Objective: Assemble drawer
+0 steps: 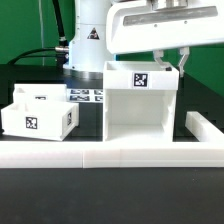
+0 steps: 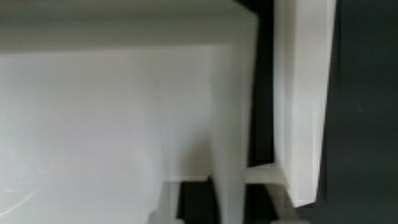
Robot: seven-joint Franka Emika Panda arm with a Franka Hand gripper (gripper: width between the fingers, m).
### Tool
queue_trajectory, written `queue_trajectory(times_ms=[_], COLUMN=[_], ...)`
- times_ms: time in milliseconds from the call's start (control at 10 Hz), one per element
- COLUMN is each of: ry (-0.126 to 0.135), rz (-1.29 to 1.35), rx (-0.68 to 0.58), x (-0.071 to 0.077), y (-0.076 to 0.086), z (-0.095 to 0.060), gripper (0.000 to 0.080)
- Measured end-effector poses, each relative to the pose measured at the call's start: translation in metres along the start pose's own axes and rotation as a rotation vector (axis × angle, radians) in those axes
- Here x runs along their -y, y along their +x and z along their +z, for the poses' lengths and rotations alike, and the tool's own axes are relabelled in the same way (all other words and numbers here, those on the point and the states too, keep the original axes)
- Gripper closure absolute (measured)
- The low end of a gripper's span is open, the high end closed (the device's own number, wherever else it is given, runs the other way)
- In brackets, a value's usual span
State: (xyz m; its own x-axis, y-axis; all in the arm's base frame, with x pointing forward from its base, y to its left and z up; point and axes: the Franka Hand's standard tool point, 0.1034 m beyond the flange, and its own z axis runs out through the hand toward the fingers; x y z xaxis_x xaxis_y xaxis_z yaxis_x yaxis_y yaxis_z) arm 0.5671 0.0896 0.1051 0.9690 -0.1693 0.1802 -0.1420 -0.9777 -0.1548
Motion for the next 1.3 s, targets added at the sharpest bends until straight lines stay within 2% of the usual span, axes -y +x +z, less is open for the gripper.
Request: queue_trajectory(times_ms=[300,800,1200,1300], ry=[0.005,0.043,0.076,0.088], rz=[0.25,0.559,0.739,0.879], rx=[-0.011,-0.059,-0.063,-0.05], x=[0.013,0.002,0.008,0.008], y=[-0.007,0.014,0.016,0.016], z=[0.004,-0.001,-0.005,-0.009], gripper=[0.0752,0.0745,0.0745,0.0745])
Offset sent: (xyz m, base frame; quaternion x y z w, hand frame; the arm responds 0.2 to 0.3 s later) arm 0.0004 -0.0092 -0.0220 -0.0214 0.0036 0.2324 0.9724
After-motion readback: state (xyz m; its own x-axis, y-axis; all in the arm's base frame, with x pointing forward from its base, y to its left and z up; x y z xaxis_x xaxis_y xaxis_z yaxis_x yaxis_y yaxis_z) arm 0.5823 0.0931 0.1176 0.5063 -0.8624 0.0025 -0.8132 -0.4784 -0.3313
